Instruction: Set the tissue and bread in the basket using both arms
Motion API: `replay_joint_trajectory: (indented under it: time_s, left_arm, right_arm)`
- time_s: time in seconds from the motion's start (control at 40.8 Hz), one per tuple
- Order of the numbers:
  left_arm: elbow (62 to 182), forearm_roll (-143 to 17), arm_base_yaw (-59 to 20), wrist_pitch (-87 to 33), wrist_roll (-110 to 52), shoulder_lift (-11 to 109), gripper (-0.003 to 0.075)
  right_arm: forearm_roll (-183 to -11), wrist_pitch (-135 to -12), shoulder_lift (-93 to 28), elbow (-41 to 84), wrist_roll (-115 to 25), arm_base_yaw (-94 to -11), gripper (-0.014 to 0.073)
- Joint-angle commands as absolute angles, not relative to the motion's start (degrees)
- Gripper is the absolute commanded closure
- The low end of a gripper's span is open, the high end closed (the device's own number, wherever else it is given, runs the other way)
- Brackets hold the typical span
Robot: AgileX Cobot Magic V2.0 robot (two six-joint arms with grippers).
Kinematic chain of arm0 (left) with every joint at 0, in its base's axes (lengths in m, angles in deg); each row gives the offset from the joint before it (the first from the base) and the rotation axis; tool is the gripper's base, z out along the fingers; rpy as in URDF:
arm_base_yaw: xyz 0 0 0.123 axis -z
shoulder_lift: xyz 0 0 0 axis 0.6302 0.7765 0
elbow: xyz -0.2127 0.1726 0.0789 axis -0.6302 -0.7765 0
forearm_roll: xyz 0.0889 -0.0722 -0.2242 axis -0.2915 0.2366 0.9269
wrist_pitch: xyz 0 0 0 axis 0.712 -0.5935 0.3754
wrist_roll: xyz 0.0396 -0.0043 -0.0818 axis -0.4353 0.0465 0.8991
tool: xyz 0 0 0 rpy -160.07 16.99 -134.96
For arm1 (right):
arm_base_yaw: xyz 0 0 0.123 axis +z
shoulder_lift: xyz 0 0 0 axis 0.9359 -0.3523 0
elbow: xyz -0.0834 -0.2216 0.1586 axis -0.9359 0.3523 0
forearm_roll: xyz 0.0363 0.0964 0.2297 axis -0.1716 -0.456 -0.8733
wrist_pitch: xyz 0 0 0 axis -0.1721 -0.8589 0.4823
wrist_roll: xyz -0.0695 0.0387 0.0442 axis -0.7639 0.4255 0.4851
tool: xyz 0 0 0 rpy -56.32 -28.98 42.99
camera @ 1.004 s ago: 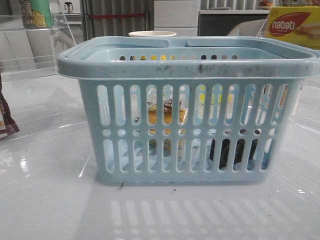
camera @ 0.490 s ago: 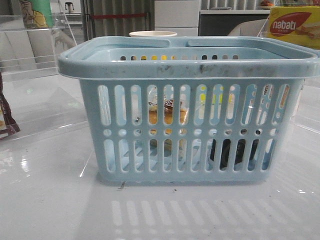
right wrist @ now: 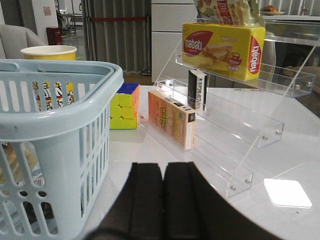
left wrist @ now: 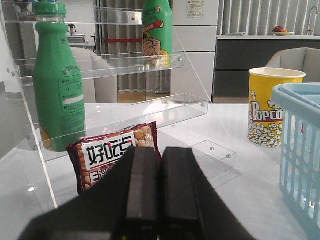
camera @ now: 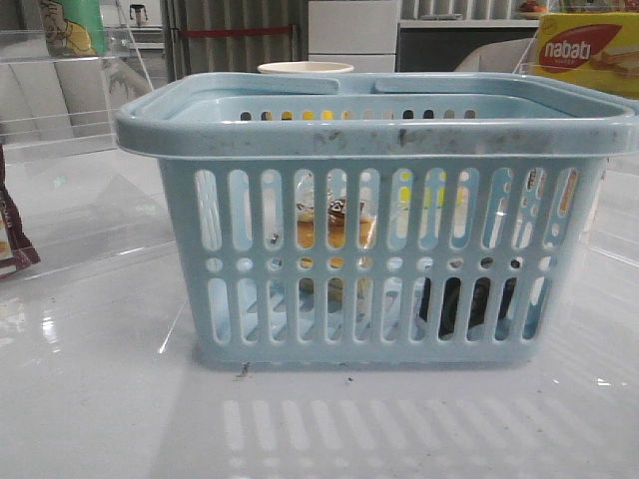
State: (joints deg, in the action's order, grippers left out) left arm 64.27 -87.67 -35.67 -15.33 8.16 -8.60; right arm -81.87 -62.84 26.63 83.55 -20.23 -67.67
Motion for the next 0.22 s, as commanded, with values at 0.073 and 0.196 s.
replay_joint_trajectory:
  time_s: [0.073,0.196]
  left_arm:
    - [63.9,-87.1,-35.1,-10.3,8.7,-9.5,0.0628]
    - [63.9,-87.1,-35.1,-10.3,8.7,-9.5,0.0628]
  right_arm:
    - [-81.2,-57.4,27.8,83.2,-20.5,-67.6,0.0538]
    - [-81.2,-57.4,27.8,83.2,-20.5,-67.6,0.0538]
